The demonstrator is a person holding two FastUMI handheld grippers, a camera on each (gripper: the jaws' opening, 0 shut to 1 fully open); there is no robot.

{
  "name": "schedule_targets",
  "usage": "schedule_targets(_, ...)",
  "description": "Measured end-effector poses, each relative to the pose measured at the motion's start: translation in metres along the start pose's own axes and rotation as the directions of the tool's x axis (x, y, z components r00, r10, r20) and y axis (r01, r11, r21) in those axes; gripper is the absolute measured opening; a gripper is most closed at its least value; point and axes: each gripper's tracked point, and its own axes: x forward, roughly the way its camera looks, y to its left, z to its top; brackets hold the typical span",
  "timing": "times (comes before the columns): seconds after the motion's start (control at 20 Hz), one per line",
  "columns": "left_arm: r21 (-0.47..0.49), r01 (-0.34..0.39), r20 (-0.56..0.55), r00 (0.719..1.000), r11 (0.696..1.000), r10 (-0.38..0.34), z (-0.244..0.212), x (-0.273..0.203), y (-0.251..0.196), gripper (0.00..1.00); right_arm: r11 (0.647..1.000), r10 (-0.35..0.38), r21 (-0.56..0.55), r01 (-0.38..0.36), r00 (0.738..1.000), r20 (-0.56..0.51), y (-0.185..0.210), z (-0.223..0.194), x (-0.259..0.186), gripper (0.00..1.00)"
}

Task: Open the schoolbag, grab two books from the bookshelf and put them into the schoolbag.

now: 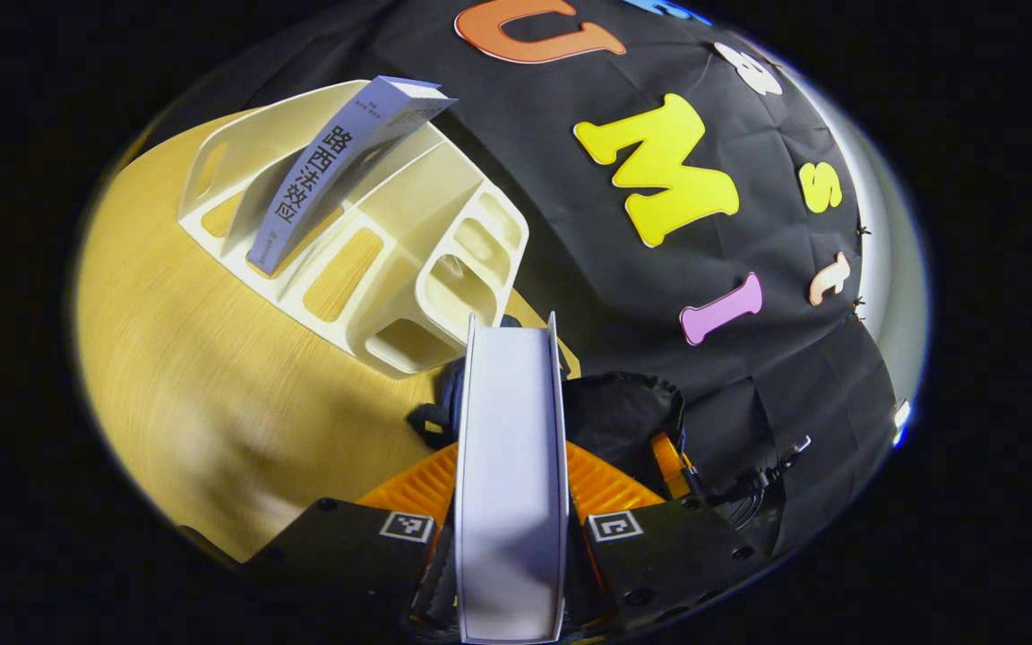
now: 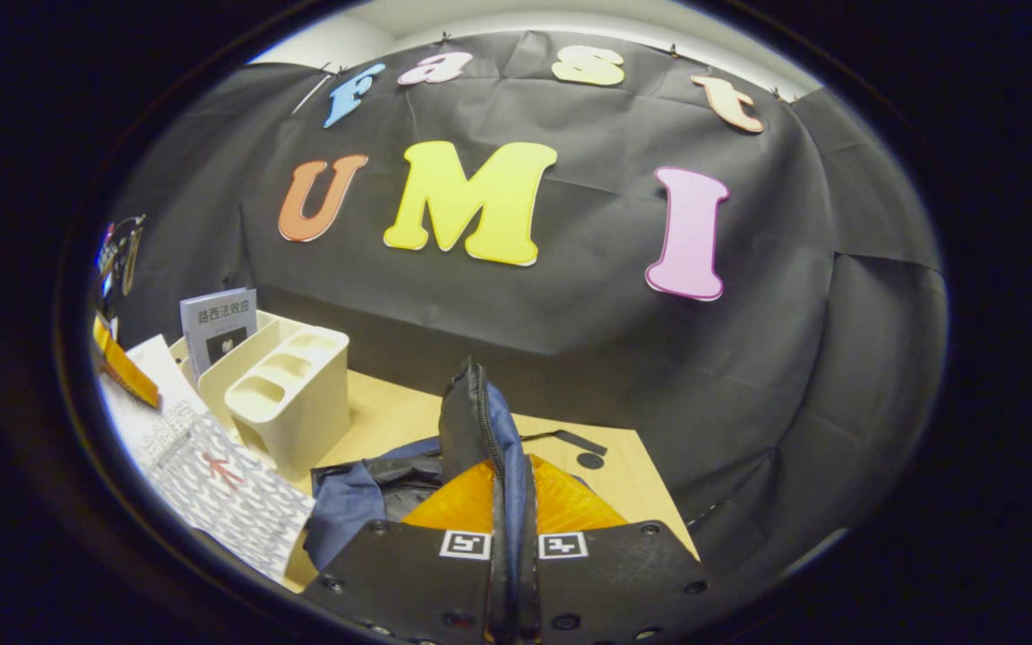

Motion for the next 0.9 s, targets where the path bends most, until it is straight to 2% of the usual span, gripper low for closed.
schedule_targets(0.15,-0.088,0.068,0.010,0.998,0.994,-0.067,-0.009,0.027,-0.017,0.48,1.000,0.000,-0.021,0.000,1.000,0.014,-0.007,0.010,0.001,0.05)
schedule_targets(0.2,-0.101,0.071,0.020,0.997,0.992,-0.070,-0.011,0.038,-0.019,0.48,1.000,0.001,-0.023,-0.001,1.000,0.020,-0.008,0.014,0.002,0.05)
schedule_targets(0.25,-0.109,0.062,0.036,0.998,0.992,-0.059,-0.014,0.049,-0.019,0.53,1.000,-0.002,-0.024,0.003,1.000,0.029,-0.011,0.019,0.001,0.05)
schedule_targets(0.3,-0.106,0.052,0.047,0.998,0.993,-0.047,-0.017,0.062,-0.020,0.48,1.000,-0.006,-0.029,0.007,0.999,0.035,-0.013,0.024,0.001,0.05)
schedule_targets(0.4,-0.106,0.049,0.042,0.998,0.993,-0.045,-0.027,0.085,-0.027,0.48,0.999,-0.003,-0.033,0.005,0.999,0.046,-0.016,0.031,0.001,0.07)
schedule_targets(0.6,-0.103,0.067,0.003,0.998,0.992,-0.067,-0.047,0.129,-0.052,0.48,1.000,-0.004,-0.027,0.005,0.999,0.043,-0.026,0.038,0.008,0.05)
schedule_targets(0.8,-0.108,0.068,0.022,0.998,0.992,-0.066,-0.054,0.178,-0.067,0.48,1.000,0.003,-0.010,-0.002,0.998,0.057,-0.031,0.044,0.009,0.07)
schedule_targets(0.9,-0.100,0.061,0.042,0.998,0.993,-0.057,-0.059,0.197,-0.072,0.48,1.000,0.012,-0.009,-0.011,0.998,0.063,-0.030,0.046,0.010,0.05)
